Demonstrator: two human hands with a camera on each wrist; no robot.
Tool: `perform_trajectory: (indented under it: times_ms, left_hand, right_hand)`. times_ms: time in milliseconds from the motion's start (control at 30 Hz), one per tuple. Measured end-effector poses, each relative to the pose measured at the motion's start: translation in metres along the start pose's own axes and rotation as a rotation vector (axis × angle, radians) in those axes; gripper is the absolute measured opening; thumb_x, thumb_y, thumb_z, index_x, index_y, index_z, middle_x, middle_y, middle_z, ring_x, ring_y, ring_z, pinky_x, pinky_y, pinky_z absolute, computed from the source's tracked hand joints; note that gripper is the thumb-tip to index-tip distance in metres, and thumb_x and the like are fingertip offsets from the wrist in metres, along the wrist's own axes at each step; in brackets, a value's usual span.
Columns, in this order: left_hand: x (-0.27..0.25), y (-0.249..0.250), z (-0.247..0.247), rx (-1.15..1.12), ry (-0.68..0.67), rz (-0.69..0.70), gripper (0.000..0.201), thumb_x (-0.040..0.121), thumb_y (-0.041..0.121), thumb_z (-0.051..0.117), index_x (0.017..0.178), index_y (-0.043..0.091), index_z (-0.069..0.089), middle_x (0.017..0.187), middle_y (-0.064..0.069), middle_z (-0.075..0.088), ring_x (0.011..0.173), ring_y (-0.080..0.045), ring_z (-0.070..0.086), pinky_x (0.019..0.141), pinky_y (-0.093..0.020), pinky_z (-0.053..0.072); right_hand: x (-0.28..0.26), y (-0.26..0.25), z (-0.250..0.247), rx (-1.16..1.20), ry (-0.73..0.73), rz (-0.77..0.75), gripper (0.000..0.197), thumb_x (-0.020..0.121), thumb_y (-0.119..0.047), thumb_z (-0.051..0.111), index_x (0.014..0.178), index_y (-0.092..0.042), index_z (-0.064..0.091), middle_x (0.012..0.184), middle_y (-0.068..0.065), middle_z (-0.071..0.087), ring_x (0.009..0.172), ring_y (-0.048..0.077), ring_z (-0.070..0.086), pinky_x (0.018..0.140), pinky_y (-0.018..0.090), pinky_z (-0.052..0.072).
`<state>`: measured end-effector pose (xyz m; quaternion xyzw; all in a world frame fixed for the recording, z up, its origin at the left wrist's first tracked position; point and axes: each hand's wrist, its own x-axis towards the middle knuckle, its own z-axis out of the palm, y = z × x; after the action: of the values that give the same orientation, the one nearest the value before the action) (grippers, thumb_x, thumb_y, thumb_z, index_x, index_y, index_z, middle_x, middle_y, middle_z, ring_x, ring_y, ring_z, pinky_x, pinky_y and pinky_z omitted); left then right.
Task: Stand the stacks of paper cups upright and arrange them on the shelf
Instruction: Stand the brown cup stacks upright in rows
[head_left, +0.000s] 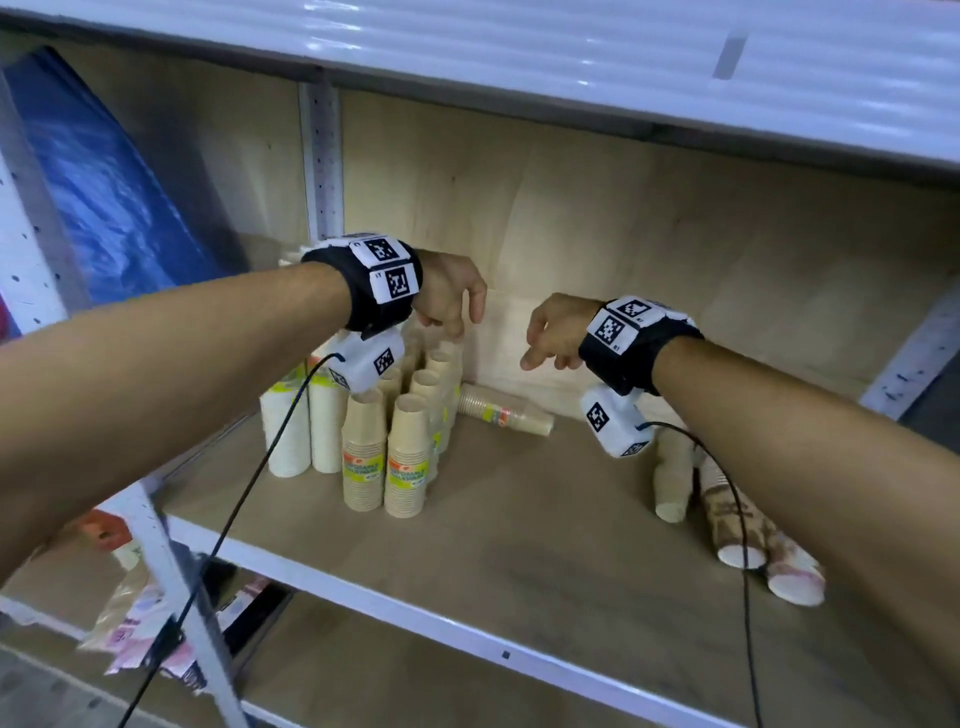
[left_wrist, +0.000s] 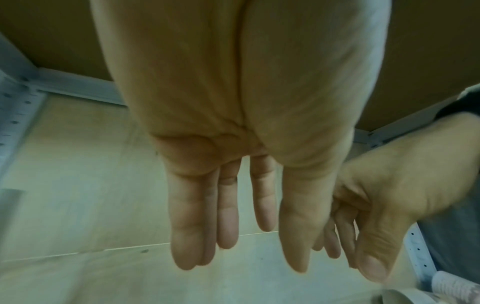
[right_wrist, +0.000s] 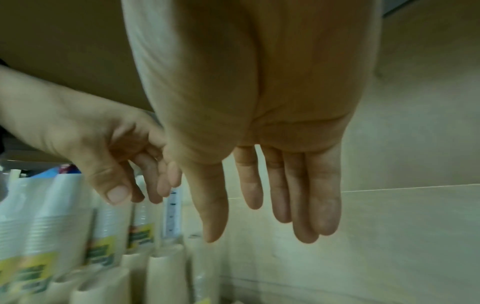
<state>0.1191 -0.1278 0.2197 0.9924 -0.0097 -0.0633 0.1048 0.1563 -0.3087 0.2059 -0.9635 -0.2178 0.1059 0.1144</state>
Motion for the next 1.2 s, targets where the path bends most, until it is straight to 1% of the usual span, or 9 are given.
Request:
perform_trajectory:
  times_ms: [100, 200, 300, 467, 600, 900, 1033, 1133, 1200]
  left_hand:
    - [0.02, 0.03, 0.006, 0.011, -0.003, 0.05, 0.039, 0.077, 0.02, 0.081, 0.111, 0.024, 0.064, 0.101, -0.002, 0.063, 0.076, -0.015, 0.059, 0.062, -0.026, 0.05]
    - [0.04, 0.057, 0.021, 0.002, -0.009, 0.102, 0.044, 0.076, 0.023, 0.081, 0.117, 0.025, 0.064, 0.102, 0.004, 0.058, 0.098, -0.022, 0.062, 0.085, -0.035, 0.055]
    - [0.058, 0.079, 0.043, 0.009, -0.002, 0.14, 0.049, 0.078, 0.023, 0.08, 0.124, 0.024, 0.061, 0.109, 0.008, 0.049, 0.109, -0.02, 0.055, 0.097, -0.037, 0.049]
    - [0.085, 0.094, 0.087, 0.007, -0.053, 0.136, 0.054, 0.082, 0.019, 0.077, 0.131, 0.024, 0.056, 0.129, 0.003, 0.046, 0.12, -0.022, 0.051, 0.099, -0.034, 0.046]
    - [0.109, 0.093, 0.12, 0.032, -0.115, 0.119, 0.063, 0.081, 0.015, 0.077, 0.137, 0.023, 0.05, 0.141, -0.001, 0.044, 0.121, -0.024, 0.051, 0.093, -0.032, 0.046]
    - [0.146, 0.072, 0.167, -0.053, -0.154, 0.019, 0.08, 0.08, 0.01, 0.077, 0.148, 0.014, 0.036, 0.153, -0.007, 0.035, 0.136, -0.029, 0.041, 0.105, -0.037, 0.042]
    - [0.154, 0.067, 0.177, -0.031, -0.143, 0.02, 0.077, 0.082, 0.013, 0.076, 0.148, 0.008, 0.036, 0.152, -0.01, 0.037, 0.137, -0.03, 0.04, 0.107, -0.037, 0.038]
    - [0.156, 0.066, 0.186, 0.049, -0.081, 0.018, 0.063, 0.081, 0.018, 0.077, 0.137, 0.008, 0.05, 0.137, -0.013, 0.054, 0.121, -0.032, 0.055, 0.099, -0.039, 0.048]
    - [0.155, 0.066, 0.189, 0.092, -0.056, 0.029, 0.051, 0.081, 0.018, 0.075, 0.128, 0.01, 0.058, 0.124, -0.012, 0.063, 0.109, -0.032, 0.062, 0.092, -0.041, 0.053]
  right_hand:
    - [-0.003, 0.037, -0.003, -0.061, 0.021, 0.085, 0.051, 0.081, -0.031, 0.078, 0.121, -0.003, 0.061, 0.105, 0.012, 0.068, 0.099, 0.028, 0.066, 0.089, 0.038, 0.053]
    - [-0.006, 0.074, 0.001, -0.086, 0.059, 0.176, 0.058, 0.082, -0.035, 0.076, 0.128, -0.006, 0.057, 0.126, 0.01, 0.059, 0.113, 0.03, 0.059, 0.096, 0.039, 0.05]
    - [-0.007, 0.112, 0.01, -0.048, 0.097, 0.257, 0.067, 0.077, -0.037, 0.079, 0.134, -0.015, 0.05, 0.137, 0.006, 0.05, 0.122, 0.029, 0.051, 0.099, 0.039, 0.046]
    - [-0.012, 0.156, 0.036, 0.012, 0.121, 0.317, 0.064, 0.077, -0.035, 0.077, 0.13, -0.012, 0.049, 0.129, 0.007, 0.053, 0.114, 0.03, 0.055, 0.09, 0.035, 0.048]
    - [-0.011, 0.182, 0.067, 0.087, 0.149, 0.382, 0.056, 0.084, -0.023, 0.067, 0.134, -0.008, 0.045, 0.133, 0.012, 0.051, 0.115, 0.031, 0.054, 0.094, 0.039, 0.05]
    - [0.003, 0.213, 0.12, 0.164, 0.227, 0.441, 0.063, 0.079, -0.026, 0.071, 0.135, -0.014, 0.043, 0.15, 0.019, 0.026, 0.144, 0.038, 0.019, 0.112, 0.049, 0.034]
    - [0.013, 0.221, 0.128, 0.199, 0.206, 0.499, 0.069, 0.08, -0.02, 0.074, 0.136, -0.001, 0.037, 0.138, 0.025, 0.043, 0.133, 0.04, 0.04, 0.113, 0.05, 0.032]
    - [0.015, 0.224, 0.128, 0.199, 0.229, 0.561, 0.061, 0.089, -0.017, 0.065, 0.14, 0.0, 0.035, 0.143, 0.023, 0.041, 0.126, 0.038, 0.049, 0.098, 0.039, 0.045]
    - [0.015, 0.227, 0.127, 0.189, 0.235, 0.559, 0.05, 0.088, -0.018, 0.063, 0.132, -0.001, 0.045, 0.135, 0.02, 0.051, 0.12, 0.035, 0.054, 0.094, 0.037, 0.046]
